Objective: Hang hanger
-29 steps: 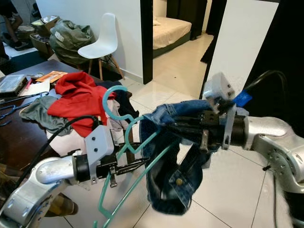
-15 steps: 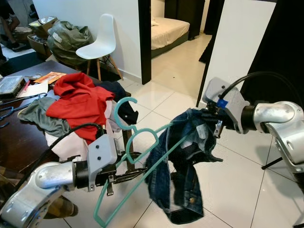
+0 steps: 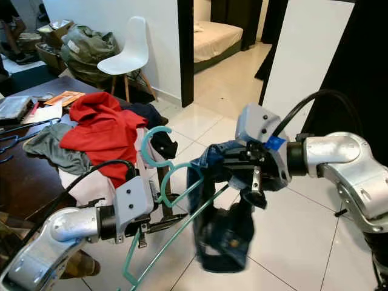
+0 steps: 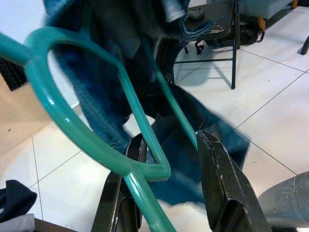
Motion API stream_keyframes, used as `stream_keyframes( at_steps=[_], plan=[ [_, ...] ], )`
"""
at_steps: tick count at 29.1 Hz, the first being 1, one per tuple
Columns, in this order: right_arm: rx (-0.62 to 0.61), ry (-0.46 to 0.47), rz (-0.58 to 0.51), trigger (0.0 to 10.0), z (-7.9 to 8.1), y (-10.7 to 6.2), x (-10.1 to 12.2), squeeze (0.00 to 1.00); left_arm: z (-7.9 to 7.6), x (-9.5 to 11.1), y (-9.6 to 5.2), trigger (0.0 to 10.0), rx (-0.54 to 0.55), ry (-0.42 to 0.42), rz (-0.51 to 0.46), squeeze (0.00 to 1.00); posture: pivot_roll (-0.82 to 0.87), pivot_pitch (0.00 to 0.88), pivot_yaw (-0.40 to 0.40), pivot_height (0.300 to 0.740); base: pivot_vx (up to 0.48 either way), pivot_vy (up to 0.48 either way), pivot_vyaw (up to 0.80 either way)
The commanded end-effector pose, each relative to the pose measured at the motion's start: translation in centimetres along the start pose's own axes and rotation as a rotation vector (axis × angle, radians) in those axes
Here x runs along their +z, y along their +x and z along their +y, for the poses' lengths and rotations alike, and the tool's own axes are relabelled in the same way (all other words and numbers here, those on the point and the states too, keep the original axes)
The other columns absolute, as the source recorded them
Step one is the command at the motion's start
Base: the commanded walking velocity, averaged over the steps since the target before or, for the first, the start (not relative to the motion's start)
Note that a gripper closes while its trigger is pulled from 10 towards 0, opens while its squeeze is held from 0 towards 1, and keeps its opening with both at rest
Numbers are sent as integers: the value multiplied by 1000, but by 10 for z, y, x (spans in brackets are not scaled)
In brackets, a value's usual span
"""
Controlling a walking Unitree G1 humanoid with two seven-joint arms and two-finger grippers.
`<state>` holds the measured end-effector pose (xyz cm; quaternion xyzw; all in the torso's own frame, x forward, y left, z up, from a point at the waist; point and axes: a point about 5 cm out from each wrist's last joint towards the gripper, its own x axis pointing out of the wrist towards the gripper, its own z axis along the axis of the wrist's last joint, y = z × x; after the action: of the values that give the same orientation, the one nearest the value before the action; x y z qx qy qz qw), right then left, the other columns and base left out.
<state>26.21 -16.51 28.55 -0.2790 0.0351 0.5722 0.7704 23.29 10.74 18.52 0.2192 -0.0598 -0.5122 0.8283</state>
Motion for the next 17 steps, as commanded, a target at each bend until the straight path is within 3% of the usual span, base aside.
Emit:
stream_keyframes(
  at_steps=[1, 2, 10, 17],
  plan=[
    [169, -62, -118, 10000, 22, 10, 21, 0, 1, -4, 4, 10000, 7, -4, 17, 0, -94, 0, -11, 740, 0, 0, 0],
    [212, -61, -125, 10000, 29, 14, 22, 0, 2, -3, 5, 10000, 9, 0, 16, 0, -99, 0, -8, 740, 0, 0, 0],
    [286, -41, -118, 10000, 42, 22, 19, 0, 3, -4, 6, 10000, 12, 10, 12, 0, -101, 0, -6, 740, 0, 0, 0],
    [219, -36, -87, 10000, 32, 16, 17, 0, 2, -5, 6, 10000, 11, 16, 15, 0, -94, 0, -10, 740, 0, 0, 0]
  ],
)
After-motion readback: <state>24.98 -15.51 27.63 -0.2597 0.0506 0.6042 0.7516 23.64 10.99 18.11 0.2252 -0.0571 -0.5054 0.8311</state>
